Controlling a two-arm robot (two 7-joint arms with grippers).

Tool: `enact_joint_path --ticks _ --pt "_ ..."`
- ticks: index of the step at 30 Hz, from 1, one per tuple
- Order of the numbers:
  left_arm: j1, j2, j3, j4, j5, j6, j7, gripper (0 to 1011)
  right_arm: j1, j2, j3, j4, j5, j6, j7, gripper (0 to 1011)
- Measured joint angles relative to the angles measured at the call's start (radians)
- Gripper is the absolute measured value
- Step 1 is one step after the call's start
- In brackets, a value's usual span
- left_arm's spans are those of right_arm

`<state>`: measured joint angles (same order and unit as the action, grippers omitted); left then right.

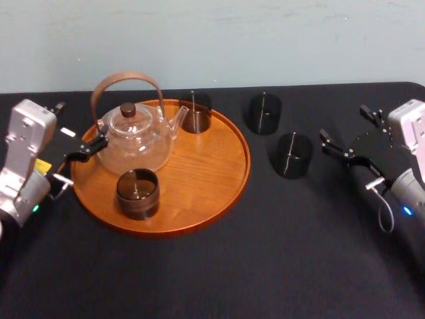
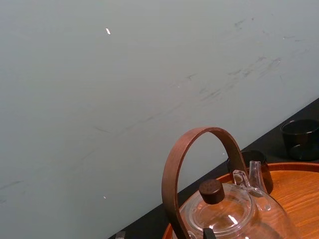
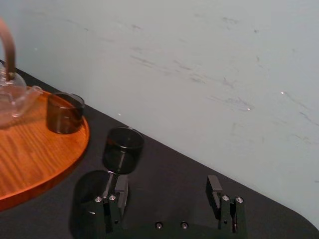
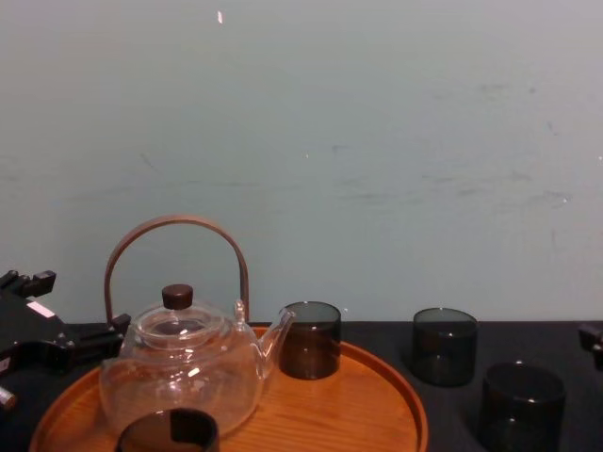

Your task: Pick up the glass from the table and place it on the tray.

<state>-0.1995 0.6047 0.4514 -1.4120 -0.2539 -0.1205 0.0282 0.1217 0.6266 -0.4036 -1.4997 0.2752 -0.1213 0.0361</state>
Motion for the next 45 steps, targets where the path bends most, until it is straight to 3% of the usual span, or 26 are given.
enact_joint_path --ticks 7,14,28,45 --pt "0.000 0.000 0.000 0.000 0.000 0.000 0.000 1010 -0.051 0.007 0.019 -0.058 0.013 -0.003 0.025 1002" --pt "0.000 0.000 0.000 0.000 0.000 0.000 0.000 1010 -0.074 -0.002 0.010 -0.079 0.006 0.005 0.057 1002" --pt "0.000 0.000 0.000 0.000 0.000 0.000 0.000 1010 -0.073 -0.047 -0.006 -0.043 -0.025 0.026 0.104 1000" --pt "0.000 0.000 0.000 0.000 0.000 0.000 0.000 1010 -0.063 -0.095 0.018 0.029 -0.041 0.039 0.141 1000"
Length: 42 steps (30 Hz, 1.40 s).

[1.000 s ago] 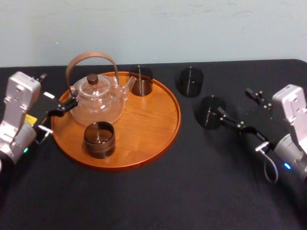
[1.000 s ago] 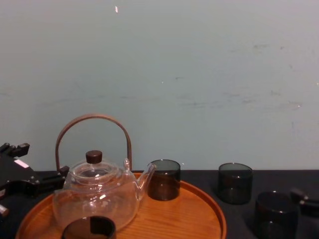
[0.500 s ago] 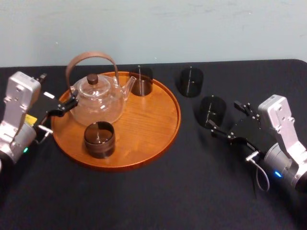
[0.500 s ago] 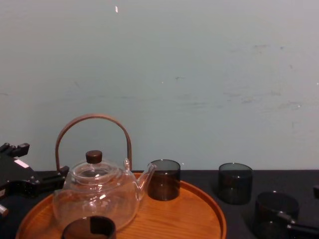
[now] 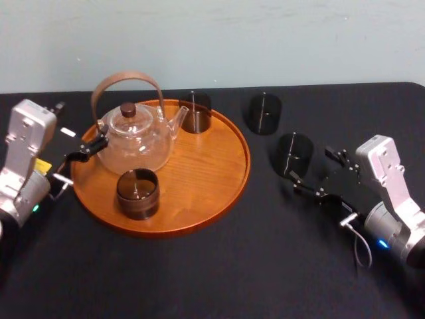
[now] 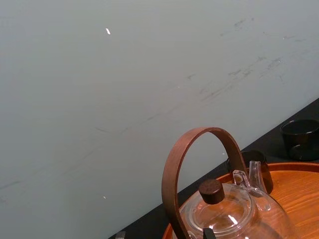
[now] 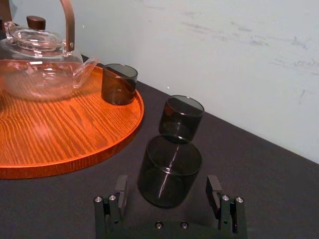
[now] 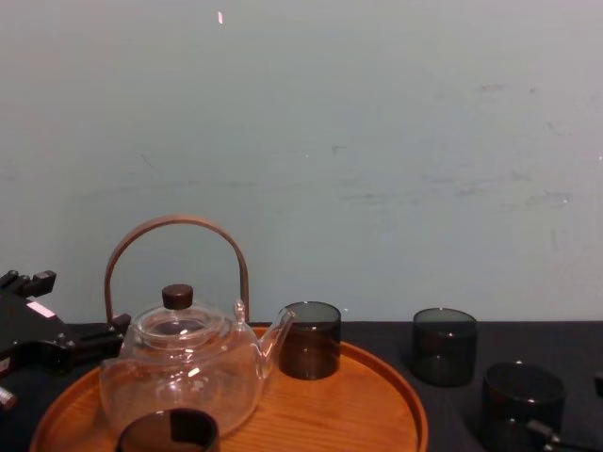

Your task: Pick up the glass from the table and place it on the tray.

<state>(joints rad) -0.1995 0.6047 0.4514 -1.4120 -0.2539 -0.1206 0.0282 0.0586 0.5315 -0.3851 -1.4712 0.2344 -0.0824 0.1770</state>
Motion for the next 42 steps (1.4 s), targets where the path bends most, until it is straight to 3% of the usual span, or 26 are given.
enact_joint_path --ticks 25,42 --pt "0.000 0.000 0.000 0.000 0.000 0.000 0.000 1009 0.144 -0.115 0.005 0.205 -0.045 0.001 0.082 1002" --pt "0.000 0.000 0.000 0.000 0.000 0.000 0.000 1010 0.192 -0.160 0.013 0.267 -0.076 0.011 0.103 1002"
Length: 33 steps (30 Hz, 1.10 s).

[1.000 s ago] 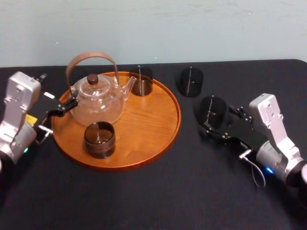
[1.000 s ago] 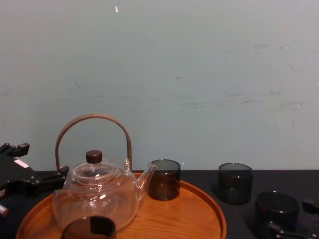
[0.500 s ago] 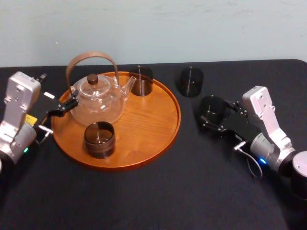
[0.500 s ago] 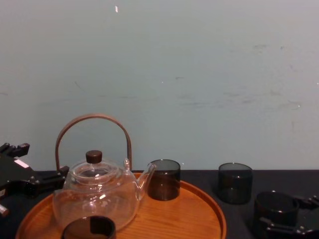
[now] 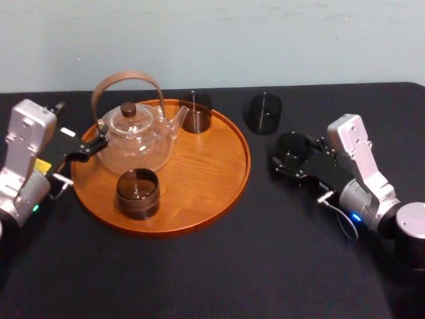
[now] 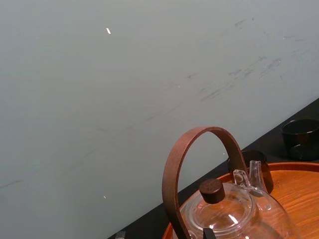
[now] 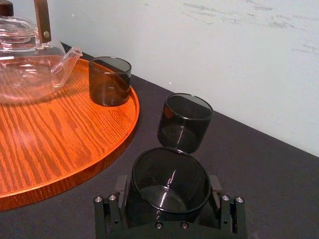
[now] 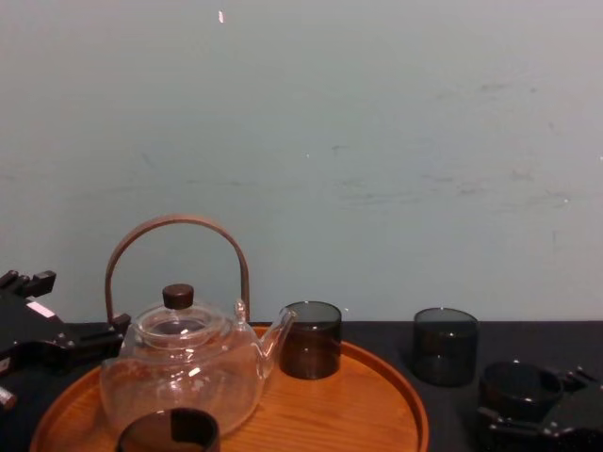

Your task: Pick up the glass from the table and place it on the tray.

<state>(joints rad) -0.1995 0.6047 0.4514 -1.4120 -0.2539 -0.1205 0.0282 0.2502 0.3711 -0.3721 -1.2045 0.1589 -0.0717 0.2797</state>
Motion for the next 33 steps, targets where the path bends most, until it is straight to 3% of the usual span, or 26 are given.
enact_joint_path --ticks 19,33 --pt "0.000 0.000 0.000 0.000 0.000 0.000 0.000 1010 -0.009 0.004 0.004 -0.013 0.004 -0.001 0.006 930" --pt "0.000 0.000 0.000 0.000 0.000 0.000 0.000 1009 -0.043 0.000 0.018 -0.156 -0.022 0.053 0.045 930"
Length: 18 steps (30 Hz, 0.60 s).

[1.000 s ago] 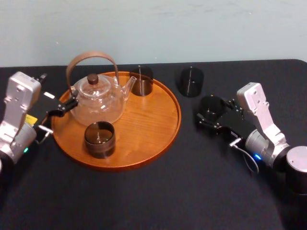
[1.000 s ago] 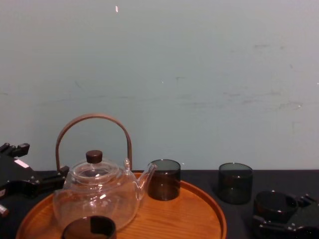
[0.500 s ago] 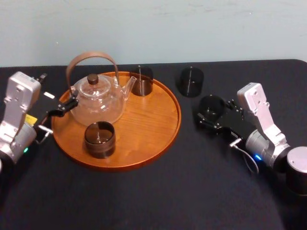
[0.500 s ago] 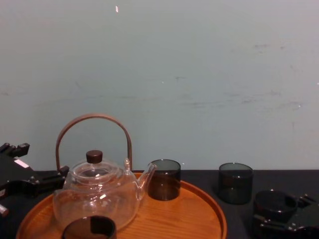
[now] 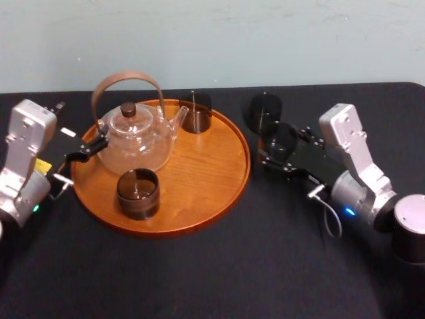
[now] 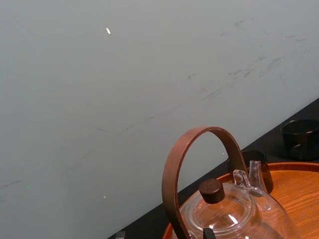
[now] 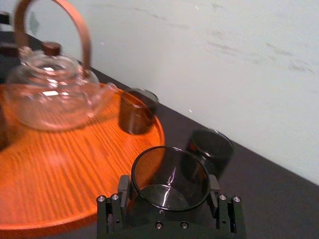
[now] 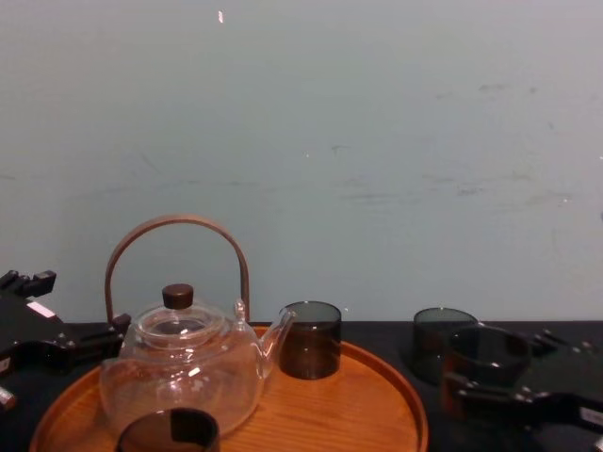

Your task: Pick up the glass from the table and place it on the tray.

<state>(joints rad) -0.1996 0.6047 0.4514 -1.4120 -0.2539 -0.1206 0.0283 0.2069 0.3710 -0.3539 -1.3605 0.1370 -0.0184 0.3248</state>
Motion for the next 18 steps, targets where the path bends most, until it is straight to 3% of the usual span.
enact_joint_path --ticks 6,18 --pt "0.000 0.000 0.000 0.000 0.000 0.000 0.000 1009 0.011 -0.021 -0.022 -0.030 -0.027 0.023 0.022 930" --pt "0.000 0.000 0.000 0.000 0.000 0.000 0.000 1009 0.049 -0.077 -0.071 -0.010 -0.060 0.035 0.047 930"
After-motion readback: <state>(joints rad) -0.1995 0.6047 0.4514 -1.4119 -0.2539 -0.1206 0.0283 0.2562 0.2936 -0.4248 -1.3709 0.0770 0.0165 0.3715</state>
